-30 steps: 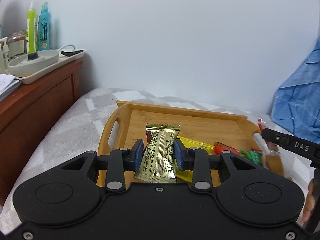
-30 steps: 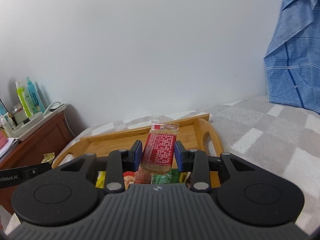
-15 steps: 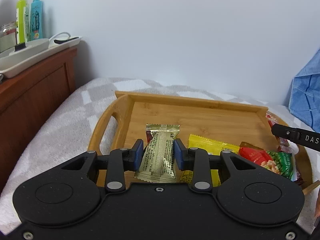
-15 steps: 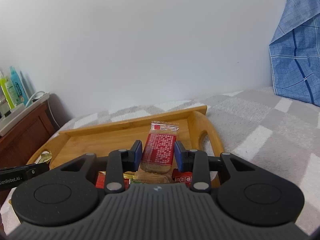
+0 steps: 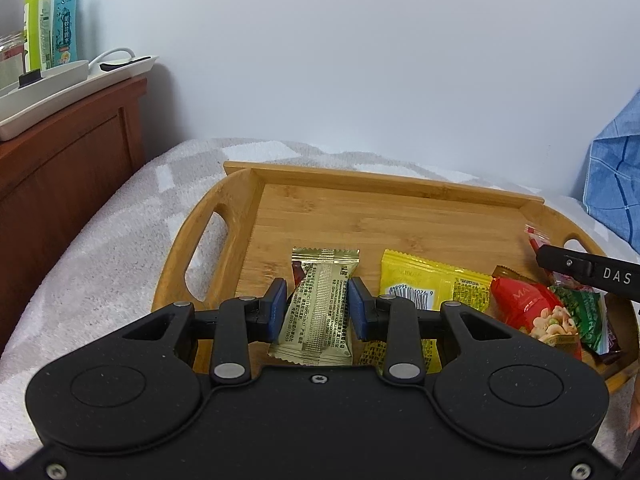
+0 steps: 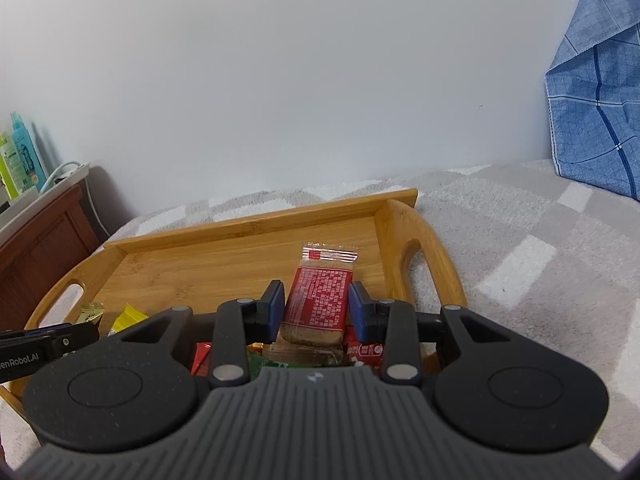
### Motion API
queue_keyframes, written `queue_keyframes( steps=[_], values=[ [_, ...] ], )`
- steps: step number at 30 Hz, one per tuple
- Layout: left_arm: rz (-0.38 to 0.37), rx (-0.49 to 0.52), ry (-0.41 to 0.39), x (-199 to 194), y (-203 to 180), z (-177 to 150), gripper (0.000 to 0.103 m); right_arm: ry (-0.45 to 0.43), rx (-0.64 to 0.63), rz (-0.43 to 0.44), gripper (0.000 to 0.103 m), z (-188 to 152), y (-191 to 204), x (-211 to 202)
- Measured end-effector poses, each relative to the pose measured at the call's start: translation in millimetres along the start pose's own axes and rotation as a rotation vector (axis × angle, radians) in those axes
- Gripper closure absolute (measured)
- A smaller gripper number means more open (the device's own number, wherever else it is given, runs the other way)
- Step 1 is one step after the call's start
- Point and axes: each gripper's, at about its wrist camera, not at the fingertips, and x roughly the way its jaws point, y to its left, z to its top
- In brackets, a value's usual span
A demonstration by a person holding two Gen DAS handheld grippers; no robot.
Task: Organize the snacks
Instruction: 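Carry the gold bar with the left tool while the right tool carries the red cake to the tray, then open the left tool over the tray while the right tool releases the red cake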
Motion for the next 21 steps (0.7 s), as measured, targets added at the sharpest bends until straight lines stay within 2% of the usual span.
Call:
queue_keyframes(
  steps=[13, 15, 21],
  values=[
    [-0.007, 0.028, -0.007, 1, -5, -4, 0.070, 0.003, -0.004, 0.004, 0.062, 0, 1, 1],
    [-0.003, 0.034, -0.019, -1, -6, -3, 0.060, -0.004, 0.009, 0.015, 0.058, 2, -1, -3],
    [-0.006, 0.049, -0.042, -19, -10, 2, 0.051, -0.044, 0.056, 0.041, 0.058, 9, -6, -18]
  ],
)
